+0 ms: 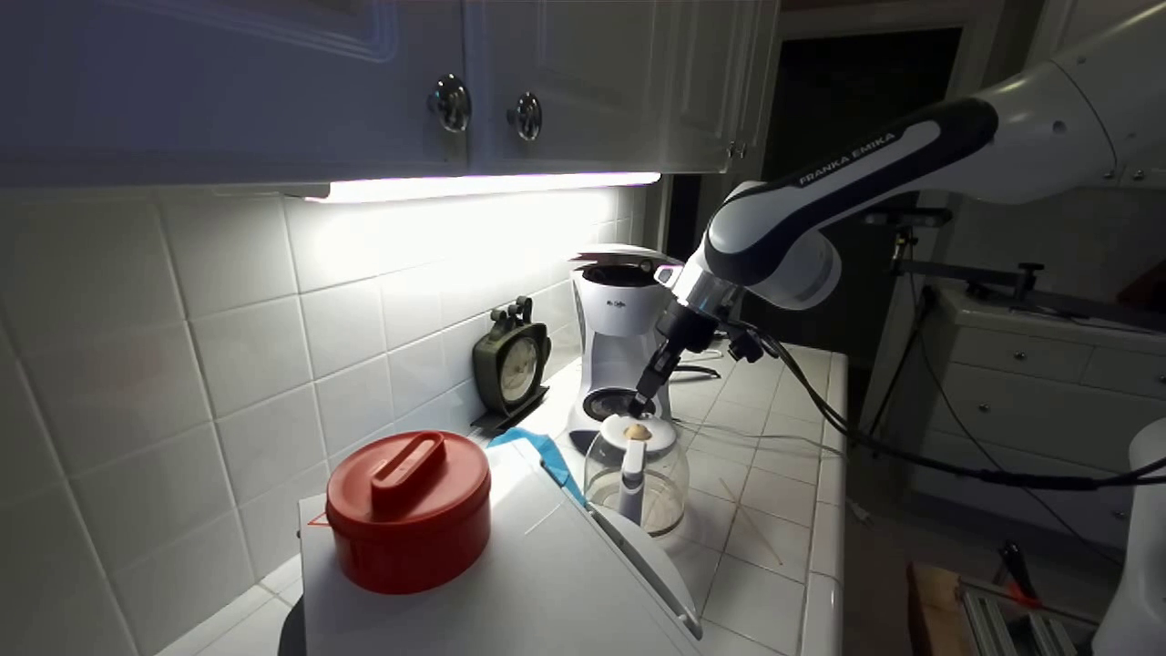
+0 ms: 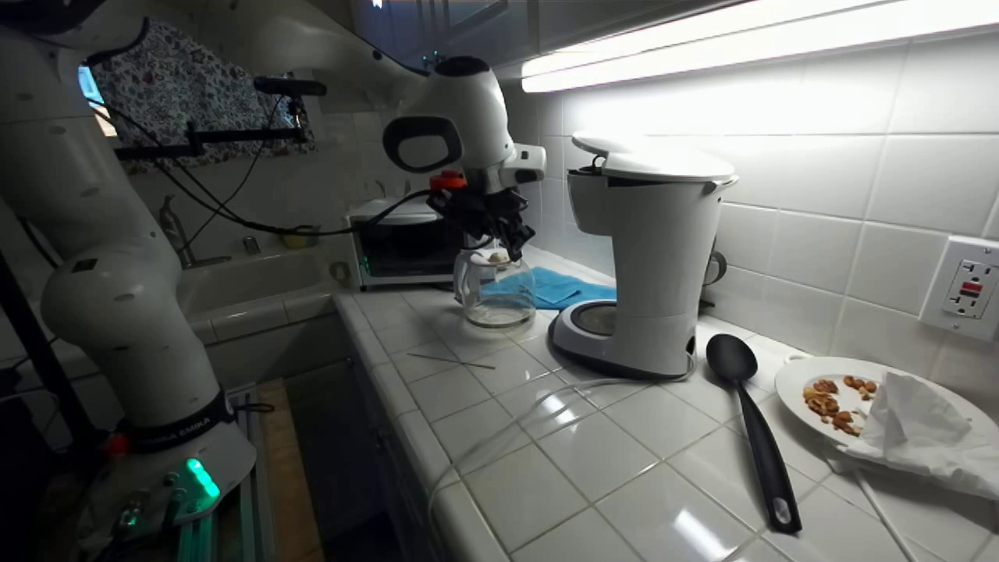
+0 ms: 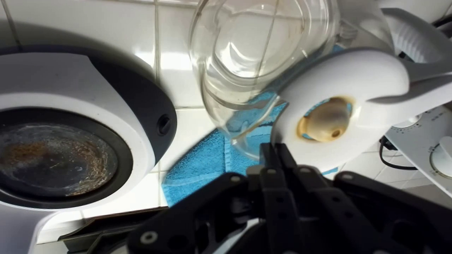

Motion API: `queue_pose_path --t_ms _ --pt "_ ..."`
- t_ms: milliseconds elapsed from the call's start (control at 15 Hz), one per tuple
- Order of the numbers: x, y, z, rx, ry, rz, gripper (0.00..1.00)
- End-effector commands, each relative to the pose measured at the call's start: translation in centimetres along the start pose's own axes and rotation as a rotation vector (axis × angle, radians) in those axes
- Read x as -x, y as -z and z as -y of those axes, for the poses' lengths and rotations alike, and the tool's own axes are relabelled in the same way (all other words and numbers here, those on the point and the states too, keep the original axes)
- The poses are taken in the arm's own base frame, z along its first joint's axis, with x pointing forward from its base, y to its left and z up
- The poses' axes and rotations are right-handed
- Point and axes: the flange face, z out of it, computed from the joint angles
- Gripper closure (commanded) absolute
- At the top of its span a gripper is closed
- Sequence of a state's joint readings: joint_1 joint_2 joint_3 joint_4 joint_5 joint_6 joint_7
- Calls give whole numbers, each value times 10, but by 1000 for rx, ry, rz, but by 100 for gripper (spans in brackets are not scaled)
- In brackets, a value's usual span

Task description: Remove the coffee pot from the coffee maker

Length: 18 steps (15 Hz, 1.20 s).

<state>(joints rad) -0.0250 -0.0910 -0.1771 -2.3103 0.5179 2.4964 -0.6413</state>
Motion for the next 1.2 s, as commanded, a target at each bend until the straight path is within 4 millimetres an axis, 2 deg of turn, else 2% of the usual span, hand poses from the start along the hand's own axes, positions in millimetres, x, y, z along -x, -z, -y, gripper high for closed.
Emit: queue_pose_path --t_ms 0,133,200,267,400,867,933,1133 --pt "-3 -3 2 -32 -11 1 96" --pt "-4 -2 2 -30 -11 0 96" --pt "-3 -2 3 -31 -9 0 71" --pt "-3 -2 4 -30 -8 2 68" --pt "-2 -3 7 -35 -4 4 57" --pt "1 -1 17 -51 -10 27 7" --pt "2 0 18 -54 -10 35 1" --pt "4 2 22 -56 -20 48 0"
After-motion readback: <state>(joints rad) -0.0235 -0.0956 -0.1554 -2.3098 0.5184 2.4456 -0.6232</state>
